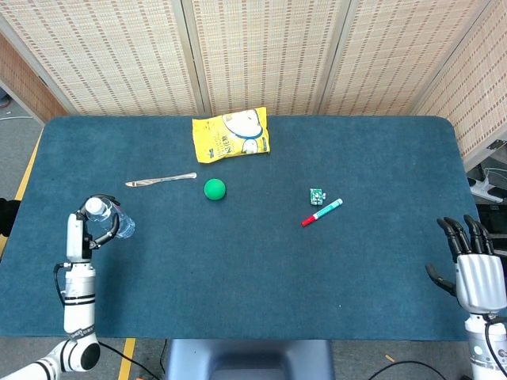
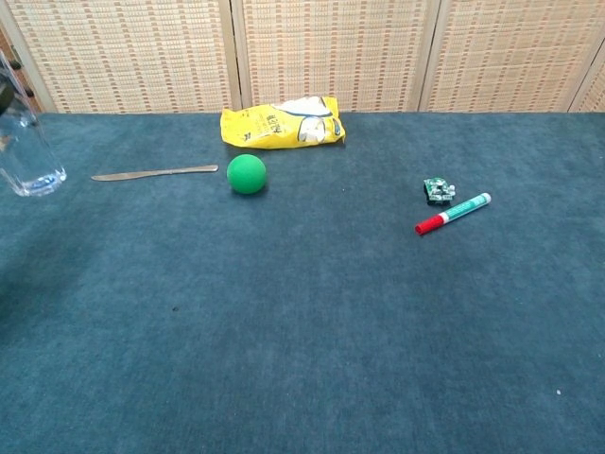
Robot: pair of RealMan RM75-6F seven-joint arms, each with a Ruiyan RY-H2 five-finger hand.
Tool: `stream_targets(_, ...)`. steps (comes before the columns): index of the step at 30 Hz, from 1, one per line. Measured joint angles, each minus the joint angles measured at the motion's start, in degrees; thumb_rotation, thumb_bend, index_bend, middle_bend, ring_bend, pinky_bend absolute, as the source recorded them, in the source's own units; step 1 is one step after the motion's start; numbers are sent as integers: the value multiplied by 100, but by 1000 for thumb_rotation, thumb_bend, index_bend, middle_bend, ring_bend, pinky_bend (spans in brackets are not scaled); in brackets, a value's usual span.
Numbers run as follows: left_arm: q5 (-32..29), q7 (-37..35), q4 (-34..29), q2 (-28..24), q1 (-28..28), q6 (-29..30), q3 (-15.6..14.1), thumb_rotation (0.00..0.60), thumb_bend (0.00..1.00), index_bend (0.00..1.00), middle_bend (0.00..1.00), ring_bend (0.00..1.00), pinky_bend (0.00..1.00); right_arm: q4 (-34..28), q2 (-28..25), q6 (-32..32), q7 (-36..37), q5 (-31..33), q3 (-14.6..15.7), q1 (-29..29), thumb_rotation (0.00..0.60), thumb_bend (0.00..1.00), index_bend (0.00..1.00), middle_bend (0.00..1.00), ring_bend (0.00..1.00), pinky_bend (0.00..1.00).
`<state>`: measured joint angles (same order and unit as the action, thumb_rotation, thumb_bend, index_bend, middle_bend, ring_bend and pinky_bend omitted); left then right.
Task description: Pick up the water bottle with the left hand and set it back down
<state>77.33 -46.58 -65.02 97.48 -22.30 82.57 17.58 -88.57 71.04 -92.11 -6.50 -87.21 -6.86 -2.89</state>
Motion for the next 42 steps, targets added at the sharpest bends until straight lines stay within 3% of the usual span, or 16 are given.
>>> stream_targets(6,-37,-82,968,592,-66,-147,-137,600,670,628,620,589,681,-7,-16,3,16,29,-24,-6,600,133,140,137,0,85)
stream_targets(14,196,-320,2052,1090,-145,-222,-425,600,505,175,263,290,453,15,-7,-5,25,26,-22,-6,600,133,139,137,0,85)
stream_targets(17,269,-372,2171,1136,-150,-307,-535,600,469,102,183,219,381,5,-13,16,12,18,-5,-11,600,133,140,137,0,85)
stream_targets(27,548,-269,2186,968,-143,-427,-838,600,399,0,3,33,205,14,-3,-8,7,14,-7,-7,600,133,140,137,0,85)
stream_targets(42,692,124,1407,359,-158,-467,-944,600,397,0,0,0,166,13,-2,-12,7,4,3,-4,600,133,140,137,0,85)
